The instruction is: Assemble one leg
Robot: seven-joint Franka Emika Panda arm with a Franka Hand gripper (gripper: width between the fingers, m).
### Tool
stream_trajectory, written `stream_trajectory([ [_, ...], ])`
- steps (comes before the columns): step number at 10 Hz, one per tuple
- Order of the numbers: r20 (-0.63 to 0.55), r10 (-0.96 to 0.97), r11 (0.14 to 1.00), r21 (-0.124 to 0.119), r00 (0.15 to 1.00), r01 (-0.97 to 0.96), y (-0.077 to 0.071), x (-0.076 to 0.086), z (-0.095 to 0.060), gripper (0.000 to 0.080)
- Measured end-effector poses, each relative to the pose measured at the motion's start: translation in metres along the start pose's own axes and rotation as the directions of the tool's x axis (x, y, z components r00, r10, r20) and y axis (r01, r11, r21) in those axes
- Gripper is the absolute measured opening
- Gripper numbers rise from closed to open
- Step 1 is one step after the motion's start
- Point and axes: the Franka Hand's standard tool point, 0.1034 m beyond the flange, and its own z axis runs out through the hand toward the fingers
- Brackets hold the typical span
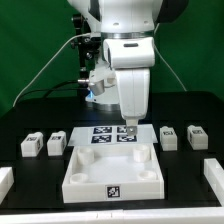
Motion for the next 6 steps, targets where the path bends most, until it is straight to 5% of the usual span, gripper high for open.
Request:
stream_trajectory([
  [3, 0.0, 0.004, 1.0, 0.004, 1.0, -0.004, -0.002, -0.001, 0.002, 0.065],
  [6, -0.016, 0.002, 1.0, -0.001, 1.0, -0.002, -0.049, -0.014, 0.042, 0.065],
])
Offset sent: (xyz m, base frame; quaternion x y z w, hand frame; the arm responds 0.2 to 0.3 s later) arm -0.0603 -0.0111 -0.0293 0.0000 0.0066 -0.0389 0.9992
